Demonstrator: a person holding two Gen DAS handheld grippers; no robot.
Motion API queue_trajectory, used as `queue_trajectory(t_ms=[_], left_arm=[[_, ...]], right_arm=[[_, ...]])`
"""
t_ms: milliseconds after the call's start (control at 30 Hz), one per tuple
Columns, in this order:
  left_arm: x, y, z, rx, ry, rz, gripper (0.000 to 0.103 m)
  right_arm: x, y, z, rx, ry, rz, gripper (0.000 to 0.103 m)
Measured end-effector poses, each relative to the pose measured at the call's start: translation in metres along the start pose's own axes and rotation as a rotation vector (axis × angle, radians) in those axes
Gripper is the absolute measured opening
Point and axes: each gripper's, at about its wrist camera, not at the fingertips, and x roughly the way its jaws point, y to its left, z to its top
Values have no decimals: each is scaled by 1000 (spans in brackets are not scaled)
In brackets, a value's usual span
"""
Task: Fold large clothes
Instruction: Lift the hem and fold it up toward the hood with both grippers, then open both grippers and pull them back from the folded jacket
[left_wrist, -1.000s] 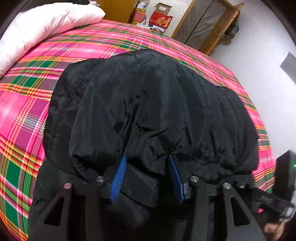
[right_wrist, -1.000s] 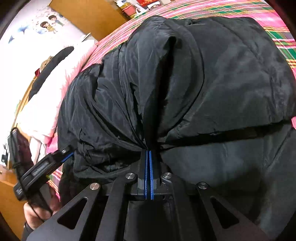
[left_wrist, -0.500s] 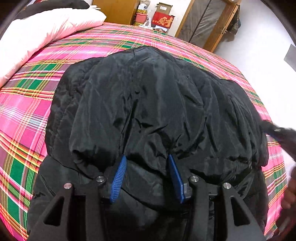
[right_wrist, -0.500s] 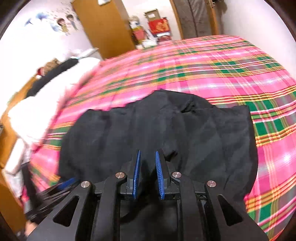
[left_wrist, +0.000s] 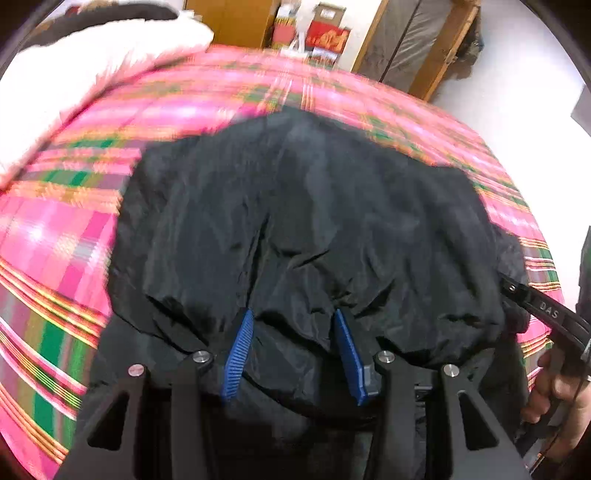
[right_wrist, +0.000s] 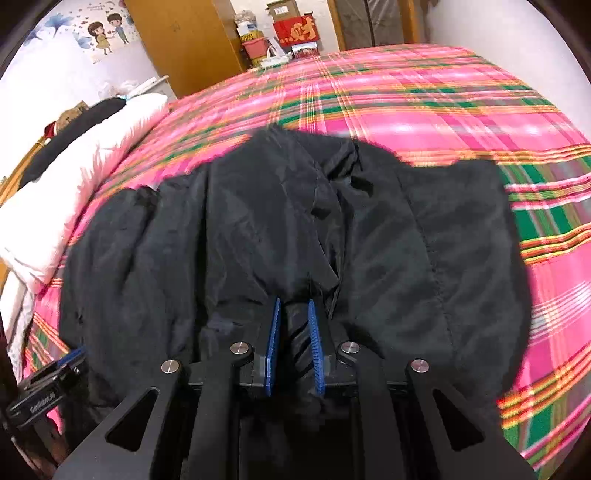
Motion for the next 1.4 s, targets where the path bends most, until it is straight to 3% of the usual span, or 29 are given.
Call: queue_trajectory(t_ms=[167,267,433,567,733,800,900,967,1033,1167,1400], left_arm=[[-33,-2,35,56,-191,10,48],[-21,6,55,76,-230,33,48],[38,40,51,38,-99,77,51],[52,47,39,52,-94,52,51],[49,43,39,38,-89,57,51],[34,41,39,20,-73,59,49],[1,33,32,9,-110,3,48],[-14,23,24,44,-130,-20,48],[-14,9,13,92,-107,-33,48],[23,2,-8,125,20,-16,49],[34,-1,-13,121,-4,4,51]], right_arm=[[-36,18,6,-40,-100,73,17],[-24,47,6,-138,-89,106,18],[27,52,-2,-156,8,79,18],[42,44,-14,-157,0,78,18],[39,49,-11,-160,26,43,18],[17,54,-6,-150,13,41,18],[-21,65,-12,-176,-60,93,18],[-30,71,-22,-183,-60,125,18],[-18,74,-34,-199,-10,126,18],[22,67,-52,-191,106,92,18],[42,64,-58,-216,101,71,18]])
